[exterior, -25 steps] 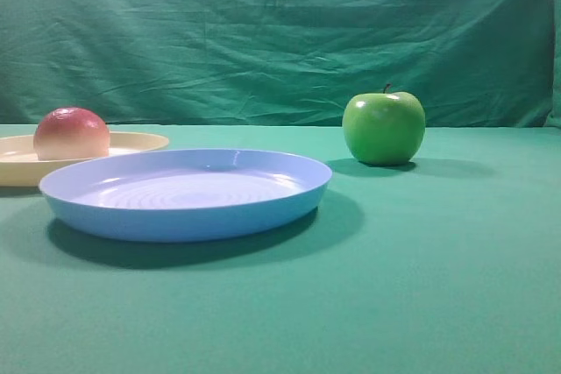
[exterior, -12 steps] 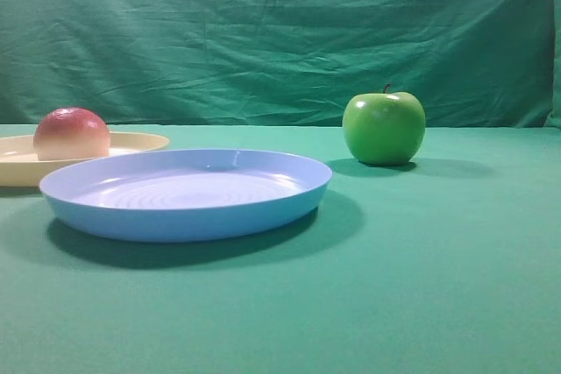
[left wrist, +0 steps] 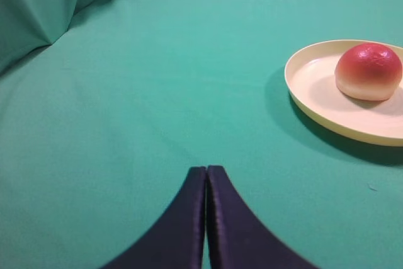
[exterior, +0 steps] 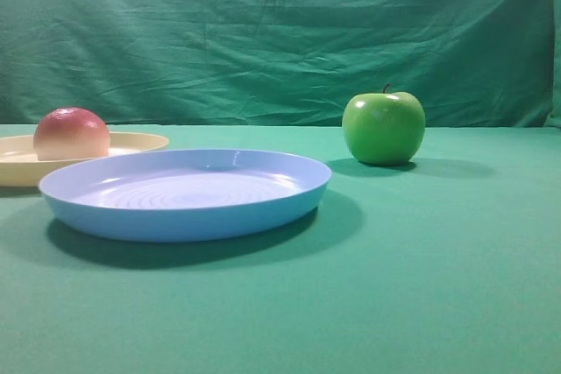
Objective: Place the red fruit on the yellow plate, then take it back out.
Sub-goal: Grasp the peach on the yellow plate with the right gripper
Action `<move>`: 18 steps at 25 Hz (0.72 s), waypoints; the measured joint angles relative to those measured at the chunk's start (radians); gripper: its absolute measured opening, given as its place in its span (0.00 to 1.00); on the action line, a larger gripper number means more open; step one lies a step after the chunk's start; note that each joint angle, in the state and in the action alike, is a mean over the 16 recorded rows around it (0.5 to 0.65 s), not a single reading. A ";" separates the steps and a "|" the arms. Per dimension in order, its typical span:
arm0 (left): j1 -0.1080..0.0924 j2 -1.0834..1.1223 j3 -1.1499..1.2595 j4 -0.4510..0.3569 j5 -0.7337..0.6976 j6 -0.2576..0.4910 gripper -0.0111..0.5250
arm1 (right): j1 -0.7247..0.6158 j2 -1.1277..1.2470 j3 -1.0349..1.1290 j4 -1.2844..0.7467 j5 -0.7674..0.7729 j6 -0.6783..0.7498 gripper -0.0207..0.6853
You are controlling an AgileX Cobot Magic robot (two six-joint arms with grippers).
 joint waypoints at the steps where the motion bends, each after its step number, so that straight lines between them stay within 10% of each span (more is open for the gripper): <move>1: 0.000 0.000 0.000 0.000 0.000 0.000 0.02 | -0.005 -0.036 0.021 -0.022 -0.002 0.020 0.03; 18: 0.000 0.000 0.000 0.000 0.000 0.000 0.02 | -0.358 -0.555 0.511 -0.124 -0.213 0.114 0.03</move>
